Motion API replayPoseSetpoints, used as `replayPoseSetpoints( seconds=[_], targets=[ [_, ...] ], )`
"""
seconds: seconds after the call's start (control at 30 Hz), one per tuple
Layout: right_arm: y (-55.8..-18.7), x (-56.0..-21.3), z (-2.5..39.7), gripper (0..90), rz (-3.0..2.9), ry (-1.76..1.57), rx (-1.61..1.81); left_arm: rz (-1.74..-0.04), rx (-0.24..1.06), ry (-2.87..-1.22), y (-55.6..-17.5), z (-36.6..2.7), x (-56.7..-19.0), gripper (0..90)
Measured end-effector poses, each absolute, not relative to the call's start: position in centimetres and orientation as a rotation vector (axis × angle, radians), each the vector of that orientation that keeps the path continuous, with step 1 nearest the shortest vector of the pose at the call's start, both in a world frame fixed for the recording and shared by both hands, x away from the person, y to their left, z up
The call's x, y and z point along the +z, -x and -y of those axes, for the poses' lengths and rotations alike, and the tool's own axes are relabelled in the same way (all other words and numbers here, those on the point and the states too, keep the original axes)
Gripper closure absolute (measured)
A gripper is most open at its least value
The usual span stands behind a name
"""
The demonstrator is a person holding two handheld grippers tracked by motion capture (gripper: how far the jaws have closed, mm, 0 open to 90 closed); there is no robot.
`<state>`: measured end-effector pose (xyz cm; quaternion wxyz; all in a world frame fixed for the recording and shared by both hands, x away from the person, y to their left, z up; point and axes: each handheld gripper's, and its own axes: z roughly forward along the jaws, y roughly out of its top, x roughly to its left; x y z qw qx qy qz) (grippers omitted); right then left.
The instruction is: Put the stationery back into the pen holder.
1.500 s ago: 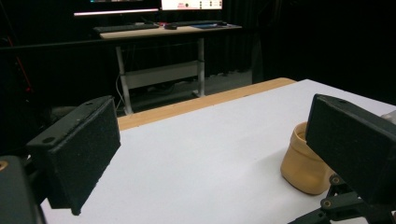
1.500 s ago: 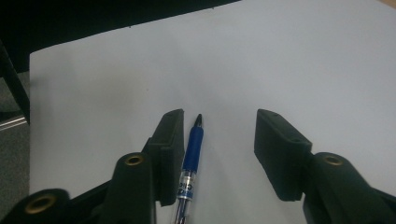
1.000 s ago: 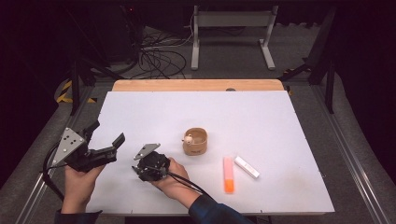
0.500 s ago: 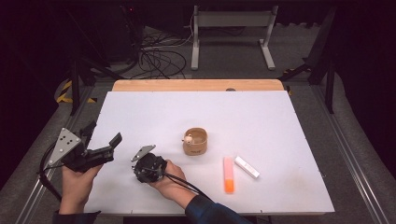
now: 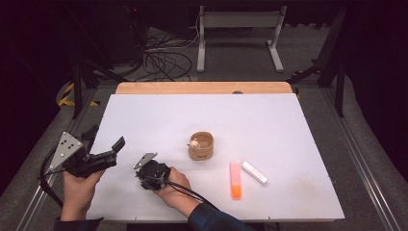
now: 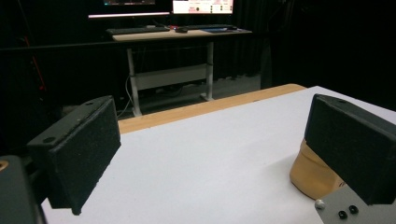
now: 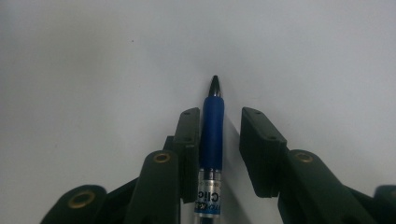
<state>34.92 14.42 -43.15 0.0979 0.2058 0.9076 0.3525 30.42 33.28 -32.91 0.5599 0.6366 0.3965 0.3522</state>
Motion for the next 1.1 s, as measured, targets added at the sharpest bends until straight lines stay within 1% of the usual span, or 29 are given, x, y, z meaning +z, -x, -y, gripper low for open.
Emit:
replayPoseSetpoints(
  seconds=[0.53,0.6,0.67,1.0,1.1],
  targets=[
    [-34.41,-43.15,-14.82,75.3,-2.657,-0.68,1.034,-0.915,0.823,-1.517,-30.52,-32.4,-32.88,4.2],
    [-34.27,-43.18,-14.85,76.8,-2.651,-0.682,1.035,-0.915,0.828,-1.518,-30.46,-32.44,-32.82,4.2],
    [-34.08,-43.19,-14.89,80.2,-2.645,-0.69,1.045,-0.92,0.829,-1.515,-30.42,-32.56,-32.79,4.2],
    [-34.12,-43.3,-14.68,81.0,-2.649,-0.63,1.06,-0.914,0.823,-1.524,-30.5,-32.38,-32.95,4.2],
    [-34.49,-42.84,-14.36,81.3,-2.628,-0.6,1.099,-0.916,0.821,-1.523,-30.5,-32.37,-32.99,4.2]
  ],
)
